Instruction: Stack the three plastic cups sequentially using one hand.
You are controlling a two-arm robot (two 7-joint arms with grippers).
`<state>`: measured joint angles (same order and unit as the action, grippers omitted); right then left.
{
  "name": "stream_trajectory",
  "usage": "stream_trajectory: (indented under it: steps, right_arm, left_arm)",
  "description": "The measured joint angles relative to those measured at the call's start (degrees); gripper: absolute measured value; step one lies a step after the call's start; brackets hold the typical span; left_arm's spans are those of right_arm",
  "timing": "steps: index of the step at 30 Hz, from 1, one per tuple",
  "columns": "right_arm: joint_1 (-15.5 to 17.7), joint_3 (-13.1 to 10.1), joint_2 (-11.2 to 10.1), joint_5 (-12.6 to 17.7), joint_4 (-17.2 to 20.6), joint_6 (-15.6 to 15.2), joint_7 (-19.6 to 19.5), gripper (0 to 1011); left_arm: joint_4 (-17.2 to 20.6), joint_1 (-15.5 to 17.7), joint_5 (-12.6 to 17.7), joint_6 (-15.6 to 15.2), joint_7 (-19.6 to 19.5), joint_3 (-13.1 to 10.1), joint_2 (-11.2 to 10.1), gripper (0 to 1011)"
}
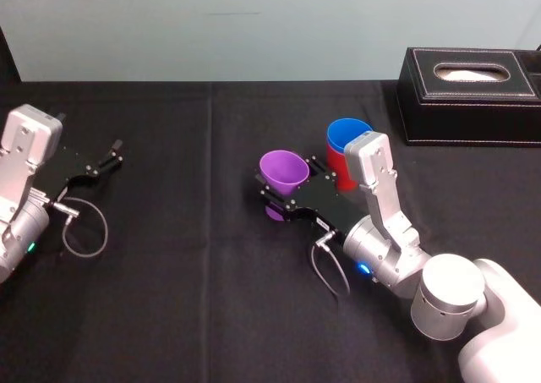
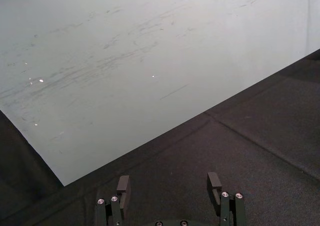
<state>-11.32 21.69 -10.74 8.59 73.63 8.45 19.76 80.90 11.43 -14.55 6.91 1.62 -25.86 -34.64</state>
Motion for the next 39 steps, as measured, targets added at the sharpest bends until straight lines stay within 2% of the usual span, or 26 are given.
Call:
stream_trajectory:
  steps: [6,10,11,12,18,24,30,39]
  right_arm:
    - [0.18,0.18,-0.71,-0.29,1.83,-0.16,0.44,754]
    - [0.07,-0.15,-0.92,0.26,3.71,-2.92,0.43,754]
    - [-0.05,-0.42,-1.09,0.99,4.66,-4.42,0.62,754]
    - [-0.05,-0.42,-1.09,0.99,4.66,-4.42,0.62,754]
    - [-0.71,-0.78,-2.58,3.7,10.52,-11.09,1.76,754]
    - [-1.66,-0.82,-4.38,4.61,16.18,-15.13,1.47,755]
    - [-2.67,-1.33,-6.19,5.3,19.38,-17.52,1.06,754]
    - [-2.72,-4.73,-9.23,7.11,20.56,-18.06,-0.3,754]
  left_arm:
    - [0.0,0.0,0.0,0.0,0.0,0.0,0.0,1005]
    - [0.0,0.0,0.0,0.0,0.0,0.0,0.0,1005]
    - [0.0,0.0,0.0,0.0,0.0,0.0,0.0,1005]
    - [0.0,0.0,0.0,0.0,0.0,0.0,0.0,1005]
    - [0.0,0.0,0.0,0.0,0.0,0.0,0.0,1005]
    - [0.0,0.0,0.0,0.0,0.0,0.0,0.0,1005]
    - [0.0,0.0,0.0,0.0,0.0,0.0,0.0,1005]
    - [0.0,0.0,0.0,0.0,0.0,0.0,0.0,1005]
